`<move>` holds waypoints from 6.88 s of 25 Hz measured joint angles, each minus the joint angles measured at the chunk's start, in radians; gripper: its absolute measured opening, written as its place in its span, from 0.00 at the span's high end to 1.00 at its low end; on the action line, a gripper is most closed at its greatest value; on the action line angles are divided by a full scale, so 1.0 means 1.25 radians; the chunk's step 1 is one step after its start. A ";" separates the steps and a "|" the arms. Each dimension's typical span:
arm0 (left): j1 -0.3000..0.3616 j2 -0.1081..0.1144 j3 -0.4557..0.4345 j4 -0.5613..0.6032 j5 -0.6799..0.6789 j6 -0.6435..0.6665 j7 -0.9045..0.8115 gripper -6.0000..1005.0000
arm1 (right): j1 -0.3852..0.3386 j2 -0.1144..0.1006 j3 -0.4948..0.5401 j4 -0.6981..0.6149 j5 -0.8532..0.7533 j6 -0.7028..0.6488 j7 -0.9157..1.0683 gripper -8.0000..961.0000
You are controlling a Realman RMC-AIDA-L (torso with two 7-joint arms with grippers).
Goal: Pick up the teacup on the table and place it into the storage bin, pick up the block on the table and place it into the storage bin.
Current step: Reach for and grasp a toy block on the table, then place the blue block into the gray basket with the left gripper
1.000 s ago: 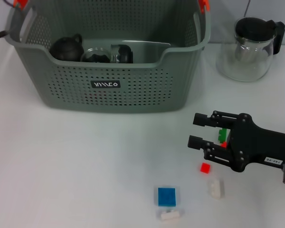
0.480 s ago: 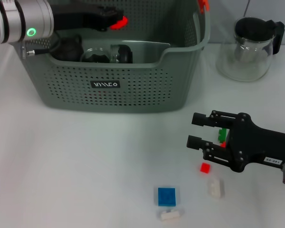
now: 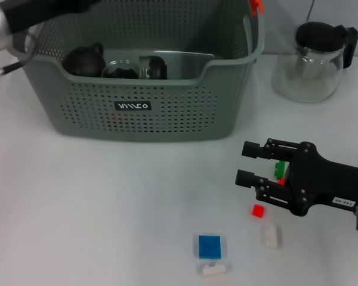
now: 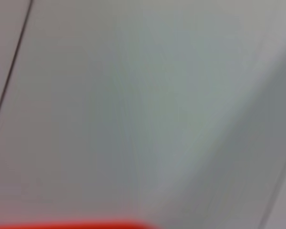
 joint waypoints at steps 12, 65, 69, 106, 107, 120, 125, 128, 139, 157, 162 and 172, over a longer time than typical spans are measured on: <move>0.218 -0.028 -0.101 -0.128 0.046 0.417 0.448 0.46 | 0.006 0.002 0.000 -0.001 0.002 0.015 0.000 0.41; 0.051 -0.059 0.131 -0.579 0.204 0.016 0.970 0.28 | 0.011 0.002 0.006 0.006 0.001 0.011 0.000 0.41; 0.050 -0.059 0.135 -0.579 0.202 0.013 0.971 0.28 | 0.008 0.002 0.006 0.006 0.001 0.011 0.000 0.41; 0.040 -0.060 0.145 -0.596 0.207 -0.012 0.983 0.49 | 0.006 0.000 0.009 0.007 0.001 0.010 0.000 0.41; 0.040 -0.060 0.145 -0.596 0.206 -0.012 0.983 0.49 | 0.006 0.000 0.009 0.007 0.001 0.010 0.000 0.41; 0.038 -0.060 0.147 -0.603 0.209 -0.022 0.978 0.50 | 0.006 0.000 0.009 0.006 0.000 0.010 0.000 0.41; 0.037 -0.060 0.153 -0.606 0.209 -0.025 0.978 0.51 | 0.006 0.000 0.009 0.006 0.001 0.010 0.000 0.41; 0.036 -0.060 0.156 -0.606 0.209 -0.025 0.977 0.51 | 0.006 0.000 0.009 0.006 0.001 0.010 0.000 0.41; 0.034 -0.059 0.151 -0.604 0.202 -0.024 0.969 0.60 | 0.005 -0.001 0.009 0.006 0.002 0.010 0.000 0.41; 0.157 0.003 -0.085 -0.255 0.206 0.420 0.634 0.58 | 0.003 -0.003 0.009 0.006 0.001 0.009 0.000 0.41; 0.113 0.026 -0.220 -0.239 0.155 0.548 0.540 0.57 | 0.003 -0.003 0.009 0.006 0.001 0.009 0.000 0.41; -0.072 0.046 -0.185 -0.134 0.083 0.294 0.178 0.56 | 0.009 0.001 0.009 0.006 0.000 0.009 0.000 0.41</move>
